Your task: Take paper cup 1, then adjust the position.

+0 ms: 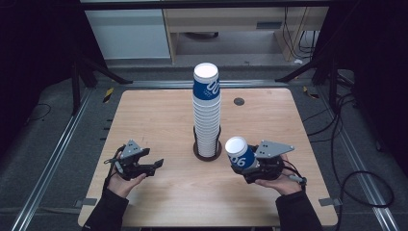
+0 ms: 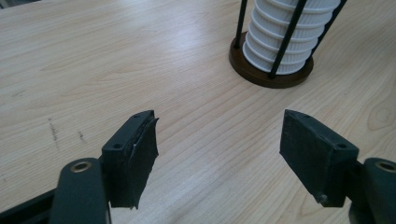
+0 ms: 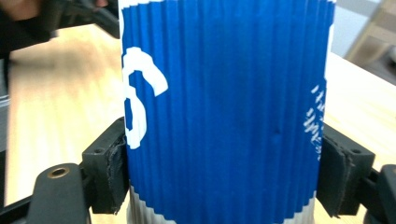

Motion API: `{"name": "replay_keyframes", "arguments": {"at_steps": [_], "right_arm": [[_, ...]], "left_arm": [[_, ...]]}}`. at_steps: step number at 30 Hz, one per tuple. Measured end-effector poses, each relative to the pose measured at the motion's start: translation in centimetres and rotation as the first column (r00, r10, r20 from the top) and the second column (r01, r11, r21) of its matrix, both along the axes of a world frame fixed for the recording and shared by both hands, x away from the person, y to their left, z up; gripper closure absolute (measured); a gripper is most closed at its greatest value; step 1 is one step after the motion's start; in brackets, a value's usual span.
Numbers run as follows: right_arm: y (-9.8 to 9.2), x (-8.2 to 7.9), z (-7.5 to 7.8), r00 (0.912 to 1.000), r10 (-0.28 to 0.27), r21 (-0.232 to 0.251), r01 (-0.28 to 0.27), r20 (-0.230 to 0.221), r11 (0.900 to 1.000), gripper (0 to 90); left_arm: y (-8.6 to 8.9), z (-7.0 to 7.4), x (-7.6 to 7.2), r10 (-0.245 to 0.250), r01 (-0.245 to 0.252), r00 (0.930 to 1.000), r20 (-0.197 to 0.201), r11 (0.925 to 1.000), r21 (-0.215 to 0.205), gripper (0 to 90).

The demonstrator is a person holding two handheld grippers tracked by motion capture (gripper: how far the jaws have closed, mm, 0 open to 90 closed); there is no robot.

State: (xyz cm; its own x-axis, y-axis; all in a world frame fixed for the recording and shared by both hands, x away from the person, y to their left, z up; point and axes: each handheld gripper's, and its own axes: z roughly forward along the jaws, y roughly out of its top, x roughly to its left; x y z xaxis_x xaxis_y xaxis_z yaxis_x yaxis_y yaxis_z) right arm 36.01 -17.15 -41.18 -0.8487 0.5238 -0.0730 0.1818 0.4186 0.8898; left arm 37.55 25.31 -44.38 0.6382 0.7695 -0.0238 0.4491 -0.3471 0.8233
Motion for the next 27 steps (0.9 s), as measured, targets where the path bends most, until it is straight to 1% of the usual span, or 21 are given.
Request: {"name": "replay_keyframes", "arguments": {"at_steps": [1, 2, 3, 5, 6, 7, 8, 9, 11, 13, 14, 16, 18, 21, 22, 23, 25, 27], "right_arm": [[0.0, 0.0, 0.0, 1.0, 0.0, 0.0, 0.0, 0.0, 1.0, 20.0], [0.2, 0.0, 0.0, 0.9999, 0.015, 0.0, -0.015, -0.001, 1.0, 20.0], [0.8, -0.1, 0.0, 0.9984, 0.056, -0.004, -0.056, -0.009, 0.998, 19.9], [1.2, -0.2, 0.0, 0.997, 0.076, -0.012, -0.077, -0.007, 0.997, 19.9], [1.4, -0.1, 0.0, 0.9962, 0.087, -0.007, -0.087, -0.011, 0.996, 19.9], [1.4, -0.1, 0.0, 0.9962, 0.087, -0.007, -0.087, -0.011, 0.996, 19.9], [1.9, 0.0, 0.1, 0.9944, 0.104, -0.007, -0.104, -0.02, 0.995, 19.9], [2.0, 0.0, 0.1, 0.9938, 0.11, -0.01, -0.11, -0.019, 0.994, 19.9], [2.6, 0.2, 0.2, 0.9918, 0.126, -0.017, -0.127, -0.019, 0.992, 19.9], [3.0, 0.4, 0.3, 0.9903, 0.138, -0.024, -0.139, -0.018, 0.99, 19.9], [3.0, 0.4, 0.3, 0.9903, 0.138, -0.024, -0.139, -0.018, 0.99, 19.9], [3.6, 0.6, 0.2, 0.9881, 0.153, -0.03, -0.154, -0.018, 0.988, 19.9], [3.9, 0.8, 0.2, 0.9877, 0.155, -0.038, -0.156, -0.018, 0.987, 19.9], [4.5, 1.0, 0.2, 0.9854, 0.169, -0.044, -0.17, -0.016, 0.984, 19.8], [4.7, 1.0, 0.1, 0.9841, 0.177, -0.045, -0.177, -0.016, 0.983, 19.8], [4.9, 1.1, 0.1, 0.9835, 0.18, -0.051, -0.181, -0.016, 0.982, 19.8], [5.1, 1.1, 0.0, 0.9831, 0.182, -0.059, -0.183, -0.02, 0.981, 19.8], [5.1, 1.2, -0.1, 0.9832, 0.181, -0.066, -0.182, -0.021, 0.981, 19.8]], "left_arm": [[0.0, 0.0, 0.0, 0.0, 0.0, 1.0, 0.0, 1.0, 0.0, 26.7], [-0.1, 0.1, 0.0, -0.009, 0.009, 1.0, -0.002, 1.0, 0.0, 26.7], [-0.2, 0.1, -0.1, -0.016, 0.016, 0.9999, -0.002, 0.9999, -0.001, 26.4], [-0.3, 0.2, -0.1, -0.039, 0.039, 0.9992, -0.008, 0.9992, 0.001, 26.1], [-0.3, 0.2, -0.1, -0.039, 0.039, 0.9992, -0.008, 0.9992, 0.001, 26.1], [-0.4, 0.2, -0.2, -0.045, 0.045, 0.9989, -0.008, 0.999, 0.001, 26.1], [-0.6, 0.4, -0.2, -0.068, 0.068, 0.9976, -0.016, 0.9976, -0.016, 25.6], [-0.7, 0.5, -0.3, -0.078, 0.077, 0.9968, -0.017, 0.9967, -0.024, 25.2], [-1.0, 0.7, -0.5, -0.099, 0.098, 0.995, -0.015, 0.995, -0.018, 24.8], [-1.4, 1.0, -0.8, -0.13, 0.13, 0.9913, -0.02, 0.991, -0.034, 23.9], [-1.4, 1.0, -0.8, -0.13, 0.13, 0.9913, -0.02, 0.991, -0.034, 23.5], [-2.0, 1.5, -1.2, -0.165, 0.164, 0.9862, -0.016, 0.9849, -0.056, 23.0], [-2.3, 1.8, -1.4, -0.185, 0.184, 0.9826, -0.013, 0.9805, -0.069, 21.9], [-3.0, 2.2, -1.7, -0.209, 0.208, 0.978, -0.004, 0.9758, -0.067, 21.2], [-3.0, 2.2, -1.7, -0.209, 0.208, 0.978, -0.004, 0.9758, -0.067, 20.8], [-3.4, 2.6, -2.0, -0.226, 0.226, 0.974, 0.0, 0.971, -0.079, 20.7], [-3.7, 3.0, -2.2, -0.245, 0.245, 0.9694, 0.011, 0.9654, -0.089, 20.7], [-4.0, 3.3, -2.2, -0.256, 0.256, 0.9666, 0.015, 0.9614, -0.1, 20.7]]}}
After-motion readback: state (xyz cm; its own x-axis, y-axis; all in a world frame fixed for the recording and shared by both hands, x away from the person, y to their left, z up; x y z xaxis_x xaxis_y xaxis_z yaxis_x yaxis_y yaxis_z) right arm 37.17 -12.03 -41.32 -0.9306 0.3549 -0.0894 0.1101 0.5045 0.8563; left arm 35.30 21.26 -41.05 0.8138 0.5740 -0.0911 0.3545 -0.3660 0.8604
